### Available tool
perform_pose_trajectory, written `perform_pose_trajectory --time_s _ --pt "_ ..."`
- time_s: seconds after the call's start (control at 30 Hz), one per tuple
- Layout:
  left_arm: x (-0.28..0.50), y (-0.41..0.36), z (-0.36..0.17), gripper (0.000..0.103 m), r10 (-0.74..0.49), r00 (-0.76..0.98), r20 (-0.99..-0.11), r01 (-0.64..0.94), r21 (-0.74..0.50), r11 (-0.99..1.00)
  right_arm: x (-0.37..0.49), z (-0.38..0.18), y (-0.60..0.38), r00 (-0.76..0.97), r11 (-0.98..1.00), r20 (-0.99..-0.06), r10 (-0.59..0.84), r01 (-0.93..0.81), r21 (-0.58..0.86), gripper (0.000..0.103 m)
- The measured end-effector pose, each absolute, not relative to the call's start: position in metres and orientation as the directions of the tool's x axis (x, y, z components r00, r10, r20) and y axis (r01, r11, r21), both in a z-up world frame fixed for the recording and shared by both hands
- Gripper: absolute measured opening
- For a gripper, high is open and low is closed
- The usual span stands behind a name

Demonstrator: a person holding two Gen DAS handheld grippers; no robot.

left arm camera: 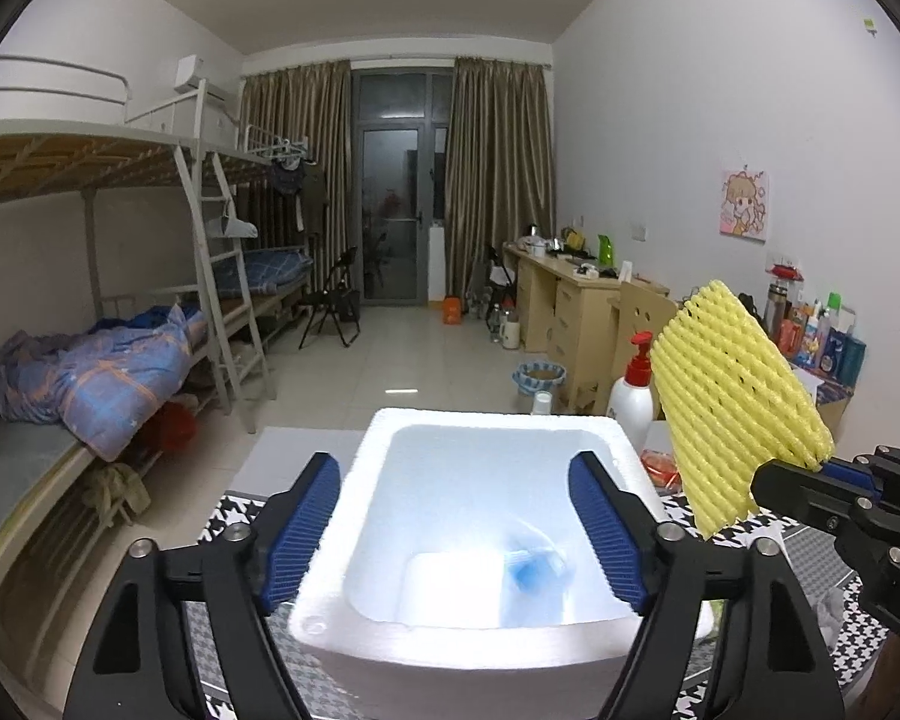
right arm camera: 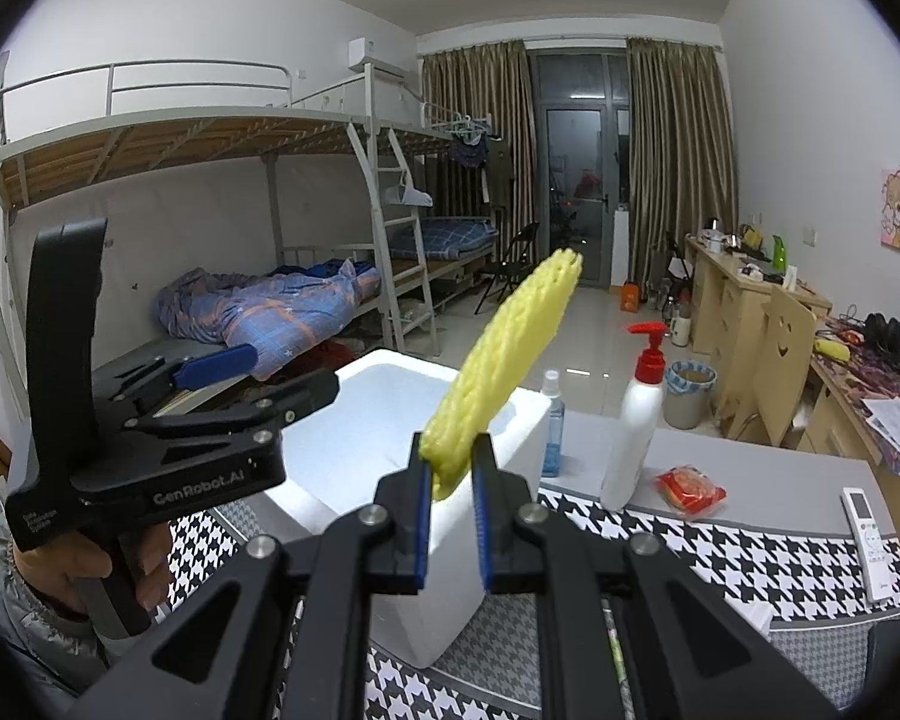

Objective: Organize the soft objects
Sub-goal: 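Lower both held items into the white foam box and open both tools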

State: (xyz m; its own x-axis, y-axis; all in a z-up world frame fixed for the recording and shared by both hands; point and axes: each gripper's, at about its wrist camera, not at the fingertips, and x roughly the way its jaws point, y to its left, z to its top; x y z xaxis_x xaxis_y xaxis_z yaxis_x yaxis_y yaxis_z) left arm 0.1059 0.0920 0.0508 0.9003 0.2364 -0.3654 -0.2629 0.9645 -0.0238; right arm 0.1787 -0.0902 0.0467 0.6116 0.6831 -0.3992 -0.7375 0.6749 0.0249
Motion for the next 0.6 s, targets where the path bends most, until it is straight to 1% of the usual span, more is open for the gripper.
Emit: perform_pose_trajectory --time_s 0.3,0.43,0.6 --pt "0.096 0.103 0.054 0.088 0.251 0.904 -0.345 -0.277 -0.025 0.961 0.175 0.048 -0.07 0.593 0.652 -0.407 0.694 -0.758 0.009 0.016" --pt "0.092 0.108 0.054 0.097 0.266 0.905 -0.333 -0.289 -0.023 0.957 0.177 0.047 -0.062 0.579 0.64 -0.414 0.703 -0.769 0.011 0.016" --pt "0.087 0.111 0.054 0.098 0.286 0.901 -0.326 -0.31 -0.02 0.951 0.18 0.046 -0.054 0.568 0.633 -0.423 0.706 -0.774 0.016 0.016"
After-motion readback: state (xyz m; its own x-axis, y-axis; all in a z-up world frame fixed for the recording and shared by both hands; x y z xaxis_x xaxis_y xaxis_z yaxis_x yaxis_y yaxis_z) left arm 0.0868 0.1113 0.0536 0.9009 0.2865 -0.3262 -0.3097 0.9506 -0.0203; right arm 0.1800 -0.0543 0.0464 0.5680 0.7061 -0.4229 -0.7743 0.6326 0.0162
